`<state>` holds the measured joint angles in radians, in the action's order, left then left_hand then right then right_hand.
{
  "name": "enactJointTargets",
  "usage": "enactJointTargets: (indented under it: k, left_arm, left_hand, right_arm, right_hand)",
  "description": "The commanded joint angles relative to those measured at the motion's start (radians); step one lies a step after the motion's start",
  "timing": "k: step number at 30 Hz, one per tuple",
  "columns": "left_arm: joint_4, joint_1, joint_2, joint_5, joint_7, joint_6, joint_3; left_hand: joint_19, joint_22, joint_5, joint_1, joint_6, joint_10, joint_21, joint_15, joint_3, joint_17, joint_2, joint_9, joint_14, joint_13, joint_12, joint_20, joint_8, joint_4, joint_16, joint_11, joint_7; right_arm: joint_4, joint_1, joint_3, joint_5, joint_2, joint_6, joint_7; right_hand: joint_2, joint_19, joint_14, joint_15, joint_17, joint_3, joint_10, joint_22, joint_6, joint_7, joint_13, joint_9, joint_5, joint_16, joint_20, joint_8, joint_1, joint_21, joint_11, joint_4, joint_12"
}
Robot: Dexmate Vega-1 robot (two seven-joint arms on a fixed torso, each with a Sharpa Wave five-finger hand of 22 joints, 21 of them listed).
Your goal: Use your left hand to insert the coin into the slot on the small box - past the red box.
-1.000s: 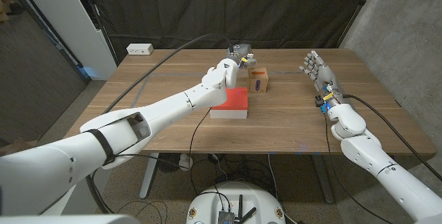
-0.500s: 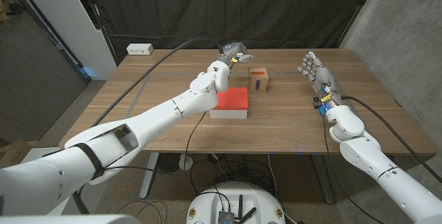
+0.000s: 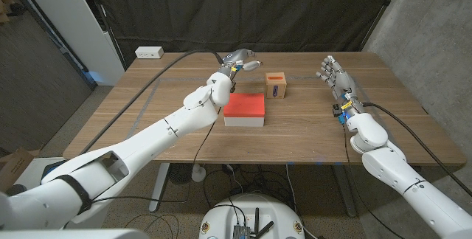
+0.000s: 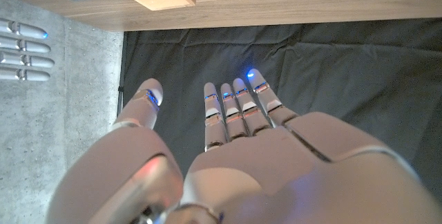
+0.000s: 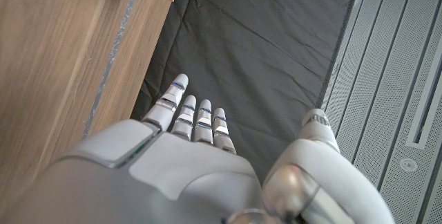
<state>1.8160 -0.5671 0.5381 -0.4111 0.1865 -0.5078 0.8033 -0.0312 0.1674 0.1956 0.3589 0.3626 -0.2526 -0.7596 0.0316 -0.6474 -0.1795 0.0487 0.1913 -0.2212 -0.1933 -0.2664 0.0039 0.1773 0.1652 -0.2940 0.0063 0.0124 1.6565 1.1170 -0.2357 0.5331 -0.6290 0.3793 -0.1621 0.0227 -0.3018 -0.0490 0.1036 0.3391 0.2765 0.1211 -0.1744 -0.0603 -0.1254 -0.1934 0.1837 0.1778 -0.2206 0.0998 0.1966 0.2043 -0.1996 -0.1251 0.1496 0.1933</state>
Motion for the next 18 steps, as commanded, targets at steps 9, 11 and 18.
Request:
enactJointTargets:
  k: [9, 11, 18]
  left_arm:
    - [0.052, -0.267, 0.142, 0.407, 0.006, 0.374, -0.287]
    - [0.043, -0.286, 0.146, 0.448, 0.001, 0.415, -0.307]
    - [0.033, -0.357, 0.150, 0.538, 0.022, 0.512, -0.361]
  left_hand:
    - [0.049, -0.001, -0.009, -0.080, -0.172, 0.119, 0.123, -0.003, 0.082, 0.000, 0.031, -0.009, 0.109, 0.000, 0.073, -0.091, 0.001, -0.008, 0.092, -0.011, 0.016]
    - [0.070, -0.001, -0.010, -0.090, -0.192, 0.135, 0.142, -0.008, 0.089, 0.000, 0.032, -0.009, 0.126, 0.000, 0.077, -0.087, -0.001, -0.010, 0.100, -0.003, 0.019]
    - [0.091, 0.000, -0.011, -0.102, -0.213, 0.158, 0.167, -0.017, 0.097, 0.000, 0.031, -0.010, 0.159, 0.001, 0.080, -0.086, -0.001, -0.012, 0.109, 0.003, 0.026]
  right_arm:
    - [0.039, 0.031, -0.029, -0.039, 0.043, 0.035, -0.031]
    - [0.043, 0.035, -0.032, -0.043, 0.048, 0.038, -0.036]
    - [0.050, 0.040, -0.042, -0.052, 0.058, 0.044, -0.037]
  right_hand:
    - [0.000, -0.011, -0.005, 0.001, -0.001, -0.004, 0.015, -0.003, -0.025, -0.017, -0.001, 0.002, -0.002, -0.008, -0.003, 0.008, 0.009, -0.001, 0.005, -0.005, 0.010]
    - [0.000, -0.012, -0.007, 0.001, -0.001, -0.004, 0.015, -0.003, -0.026, -0.017, -0.001, 0.002, -0.002, -0.008, -0.003, 0.008, 0.009, -0.001, 0.005, -0.005, 0.010]
    - [-0.001, -0.014, -0.008, -0.008, -0.001, -0.005, 0.017, -0.003, -0.032, -0.021, -0.001, 0.001, -0.002, -0.009, -0.014, 0.008, 0.007, -0.002, 0.007, -0.006, 0.009]
